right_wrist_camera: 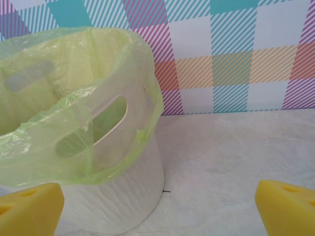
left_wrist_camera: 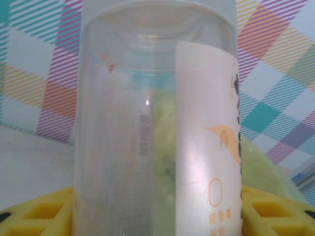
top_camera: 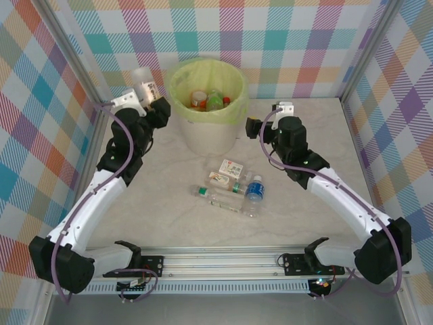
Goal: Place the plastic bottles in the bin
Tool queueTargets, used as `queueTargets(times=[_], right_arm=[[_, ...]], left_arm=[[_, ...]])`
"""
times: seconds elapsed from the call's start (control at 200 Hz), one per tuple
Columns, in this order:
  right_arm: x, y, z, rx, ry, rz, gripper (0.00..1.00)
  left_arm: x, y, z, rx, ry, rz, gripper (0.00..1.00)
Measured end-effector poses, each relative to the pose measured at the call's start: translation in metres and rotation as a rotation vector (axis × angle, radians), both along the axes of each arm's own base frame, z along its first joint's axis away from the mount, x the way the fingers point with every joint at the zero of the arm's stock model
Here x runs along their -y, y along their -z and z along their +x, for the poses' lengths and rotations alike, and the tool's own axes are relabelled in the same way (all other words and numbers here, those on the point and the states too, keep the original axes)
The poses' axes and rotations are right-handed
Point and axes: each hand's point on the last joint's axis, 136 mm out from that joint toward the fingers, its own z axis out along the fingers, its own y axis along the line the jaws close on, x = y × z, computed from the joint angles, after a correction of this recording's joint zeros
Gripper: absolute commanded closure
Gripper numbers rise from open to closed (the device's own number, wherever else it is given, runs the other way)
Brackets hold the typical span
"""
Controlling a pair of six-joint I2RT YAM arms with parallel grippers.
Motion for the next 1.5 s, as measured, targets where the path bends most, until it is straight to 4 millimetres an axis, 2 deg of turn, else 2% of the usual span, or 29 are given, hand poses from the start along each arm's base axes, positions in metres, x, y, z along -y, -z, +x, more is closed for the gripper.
queueTargets(times=[0.08, 0.19, 0.465, 0.605, 0.845, 1.095, 1.31, 1.4, 1.5], right_arm=[[0.002, -0.003, -0.002, 0.009, 0.006, 0.0, 0.0], [0.006, -0.006, -0.005, 0.02, 0.011, -0.007, 0.0], [0.014, -0.008, -0.01, 0.032, 0.032, -0.025, 0.0], [0.019, -0.009, -0.014, 0.031, 0.046, -0.032, 0.0], [0.027, -0.012, -0.02, 0.041, 0.067, -0.032, 0.0], [0.027, -0.011, -0.02, 0.039, 0.071, -0.034, 0.0], [0.028, -0.009, -0.021, 0.032, 0.071, -0.039, 0.0], [0.028, -0.007, -0.021, 0.027, 0.073, -0.043, 0.0], [0.029, -0.006, -0.021, 0.022, 0.074, -0.047, 0.0]], left_arm=[[0.015, -0.017, 0.009, 0.055, 0.052, 0.011, 0.5], [0.03, -0.026, 0.028, 0.091, 0.092, 0.043, 0.51], [0.075, -0.017, 0.092, 0.07, 0.205, 0.178, 0.51], [0.088, -0.005, 0.114, 0.028, 0.246, 0.251, 0.5], [0.092, 0.019, 0.119, -0.033, 0.273, 0.357, 0.51], [0.095, 0.029, 0.127, -0.047, 0.284, 0.415, 0.48], [0.099, 0.034, 0.144, -0.076, 0.282, 0.453, 0.34], [0.1, 0.033, 0.151, -0.085, 0.278, 0.468, 0.25], [0.101, 0.032, 0.152, -0.095, 0.284, 0.486, 0.19]])
